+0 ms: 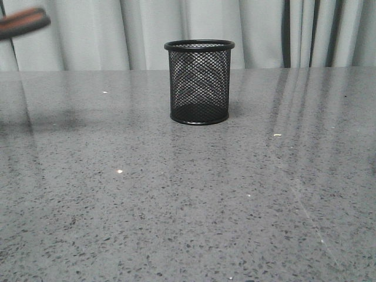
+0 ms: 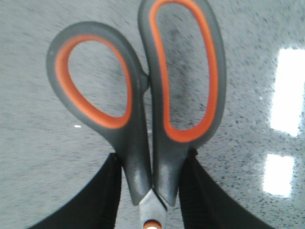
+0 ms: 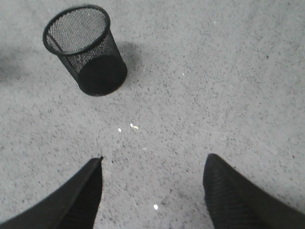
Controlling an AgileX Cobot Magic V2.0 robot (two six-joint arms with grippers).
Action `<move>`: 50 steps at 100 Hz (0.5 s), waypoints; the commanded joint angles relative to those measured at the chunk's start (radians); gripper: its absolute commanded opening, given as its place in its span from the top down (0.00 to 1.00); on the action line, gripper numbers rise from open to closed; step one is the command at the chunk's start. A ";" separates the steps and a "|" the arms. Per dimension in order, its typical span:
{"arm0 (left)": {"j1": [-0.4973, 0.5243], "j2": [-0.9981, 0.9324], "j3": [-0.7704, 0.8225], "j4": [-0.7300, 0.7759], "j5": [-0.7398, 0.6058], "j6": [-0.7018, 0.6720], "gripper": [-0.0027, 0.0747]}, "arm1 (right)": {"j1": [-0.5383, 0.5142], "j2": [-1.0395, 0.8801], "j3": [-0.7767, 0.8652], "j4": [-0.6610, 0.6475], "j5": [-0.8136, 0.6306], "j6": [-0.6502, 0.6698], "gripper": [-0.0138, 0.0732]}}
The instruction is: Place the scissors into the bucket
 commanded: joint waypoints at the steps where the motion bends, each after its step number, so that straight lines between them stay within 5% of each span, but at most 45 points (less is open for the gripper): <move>1: -0.007 -0.061 -0.067 -0.061 0.039 -0.015 0.90 | 0.002 0.004 -0.036 0.068 -0.093 -0.027 0.36; 25: -0.080 -0.095 -0.137 -0.081 0.039 -0.015 0.90 | 0.002 0.035 -0.036 0.340 -0.105 -0.197 0.36; 50: -0.266 -0.095 -0.195 -0.079 0.016 -0.071 0.90 | 0.002 0.046 -0.036 0.588 -0.105 -0.321 0.36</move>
